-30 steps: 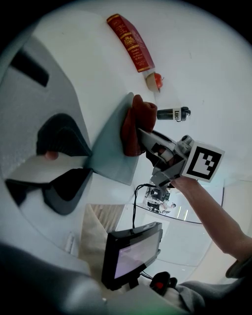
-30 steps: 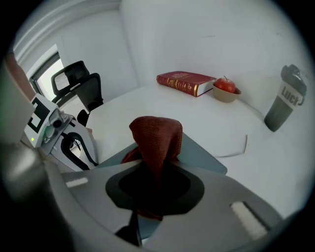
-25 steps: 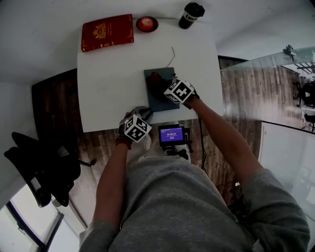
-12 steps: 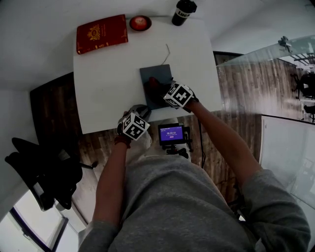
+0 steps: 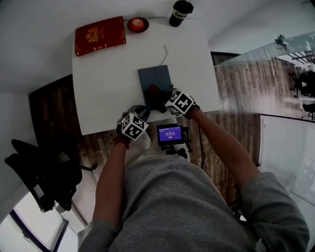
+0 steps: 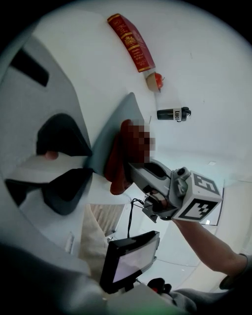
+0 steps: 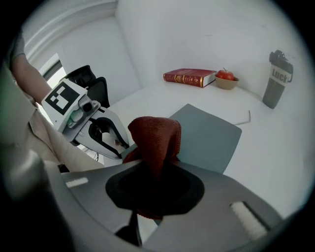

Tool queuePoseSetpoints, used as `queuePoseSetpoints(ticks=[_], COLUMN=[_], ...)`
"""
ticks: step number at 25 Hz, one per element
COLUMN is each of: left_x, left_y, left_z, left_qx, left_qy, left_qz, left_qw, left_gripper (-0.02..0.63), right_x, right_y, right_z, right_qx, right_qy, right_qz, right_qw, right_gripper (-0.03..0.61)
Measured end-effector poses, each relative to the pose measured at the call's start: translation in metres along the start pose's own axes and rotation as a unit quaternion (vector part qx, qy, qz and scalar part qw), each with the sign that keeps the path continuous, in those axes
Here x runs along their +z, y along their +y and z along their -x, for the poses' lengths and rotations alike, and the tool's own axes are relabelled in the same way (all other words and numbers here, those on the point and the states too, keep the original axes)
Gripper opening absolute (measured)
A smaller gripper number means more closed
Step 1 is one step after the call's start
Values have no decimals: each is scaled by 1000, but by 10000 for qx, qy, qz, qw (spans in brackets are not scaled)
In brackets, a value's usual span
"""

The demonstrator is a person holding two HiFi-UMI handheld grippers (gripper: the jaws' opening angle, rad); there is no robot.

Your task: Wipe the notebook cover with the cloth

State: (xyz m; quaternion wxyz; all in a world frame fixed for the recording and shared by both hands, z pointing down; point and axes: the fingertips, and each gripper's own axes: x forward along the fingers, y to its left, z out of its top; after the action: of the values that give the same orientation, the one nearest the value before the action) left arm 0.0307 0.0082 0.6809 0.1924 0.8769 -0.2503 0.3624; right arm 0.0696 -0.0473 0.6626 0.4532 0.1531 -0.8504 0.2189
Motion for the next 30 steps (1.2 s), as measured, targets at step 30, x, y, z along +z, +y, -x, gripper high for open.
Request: queuePoseSetpoints(ticks=[30], left_x=[1], left_y=[-3], left_z=[0], left_qx=[0], left_qy=[-14], left_qz=[-5], left_qw=[10000], left_gripper=[91], right_x=[70], right_y=[-68], right_z=[66], right_qx=[-401], right_qy=[-1787], right_qz=[-73], right_qw=[9831], right_gripper=[78])
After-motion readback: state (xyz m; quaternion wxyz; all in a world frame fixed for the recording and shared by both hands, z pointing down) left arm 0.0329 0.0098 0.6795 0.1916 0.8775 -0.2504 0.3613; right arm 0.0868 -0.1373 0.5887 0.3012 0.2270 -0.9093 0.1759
